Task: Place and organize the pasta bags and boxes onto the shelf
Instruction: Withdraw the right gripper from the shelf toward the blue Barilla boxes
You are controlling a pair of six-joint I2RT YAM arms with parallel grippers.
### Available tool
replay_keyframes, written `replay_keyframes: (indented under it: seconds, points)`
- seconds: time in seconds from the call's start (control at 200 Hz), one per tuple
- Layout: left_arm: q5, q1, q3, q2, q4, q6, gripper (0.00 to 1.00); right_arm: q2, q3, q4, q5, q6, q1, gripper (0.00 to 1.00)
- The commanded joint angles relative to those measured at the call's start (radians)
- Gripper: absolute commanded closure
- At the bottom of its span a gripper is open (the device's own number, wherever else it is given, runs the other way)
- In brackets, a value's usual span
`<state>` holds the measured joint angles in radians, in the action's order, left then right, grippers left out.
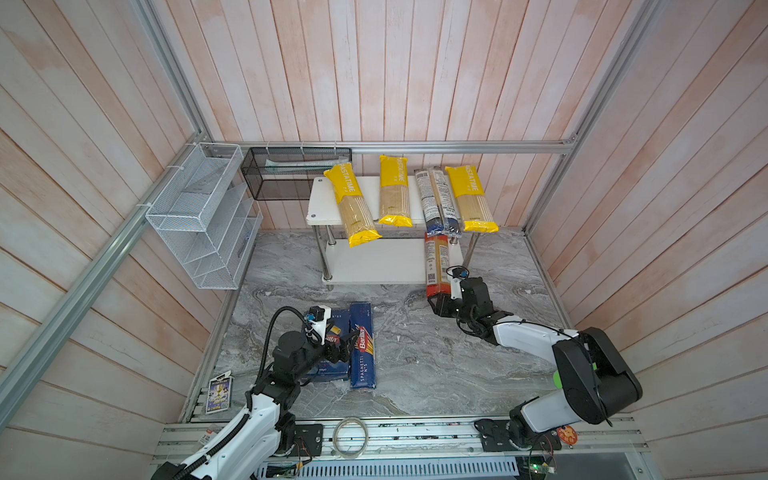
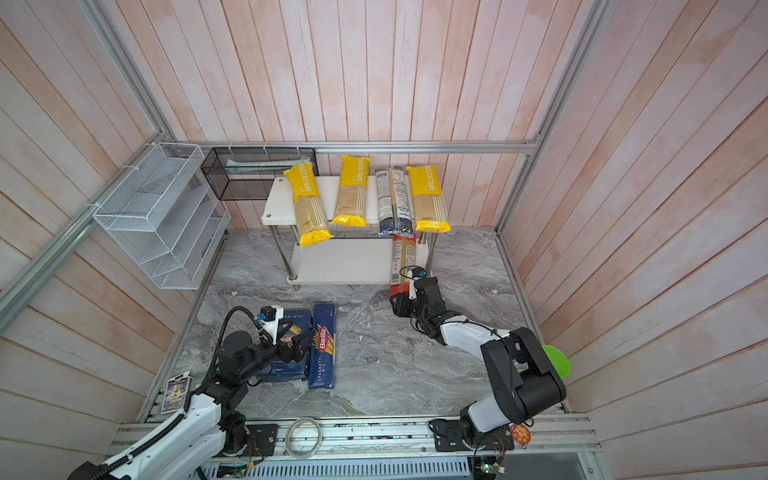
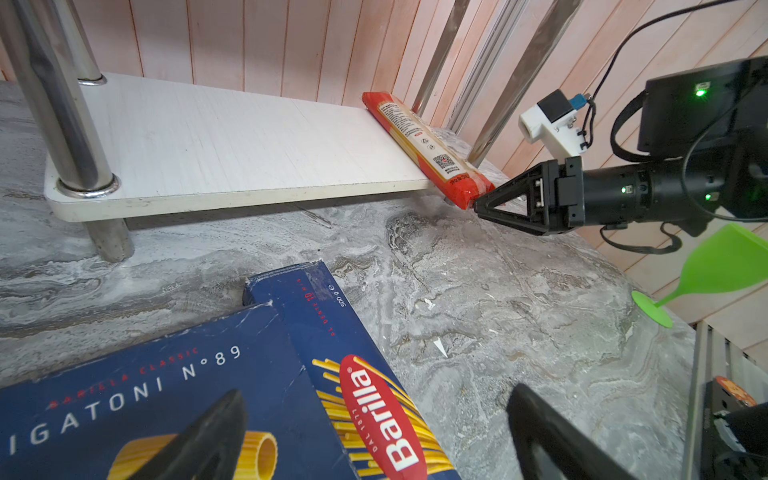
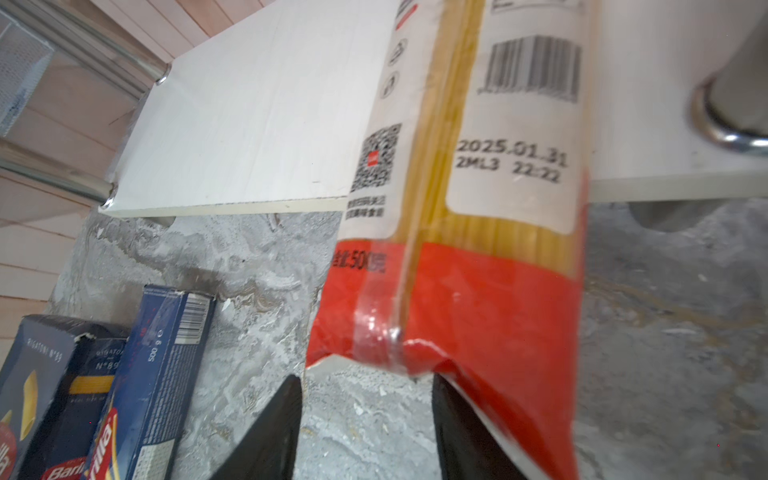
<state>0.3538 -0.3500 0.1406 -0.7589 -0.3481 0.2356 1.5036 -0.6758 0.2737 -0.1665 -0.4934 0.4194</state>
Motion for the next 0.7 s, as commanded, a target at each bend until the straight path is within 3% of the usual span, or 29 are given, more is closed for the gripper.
replay_keyframes:
  seconds: [0.0,0.345,0.575,0.695]
  points:
    - [-0.015,-0.004,0.024,0.011,-0.006,-0.012,0.01,-0.028,-0.038,-0.038,0.004,0.021,-0.007,0.47]
    - [-0.018,-0.005,0.022,0.020,-0.002,-0.009,0.00,-0.184,0.053,-0.127,-0.010,-0.017,0.046,0.47]
    - [-0.044,-0.005,0.022,0.022,0.005,-0.004,0.00,-0.302,0.021,-0.299,0.092,-0.019,0.259,0.46]
    - [-0.070,-0.003,0.082,0.045,0.126,0.017,0.00,-0.321,0.044,-0.301,0.124,-0.066,0.351,0.45]
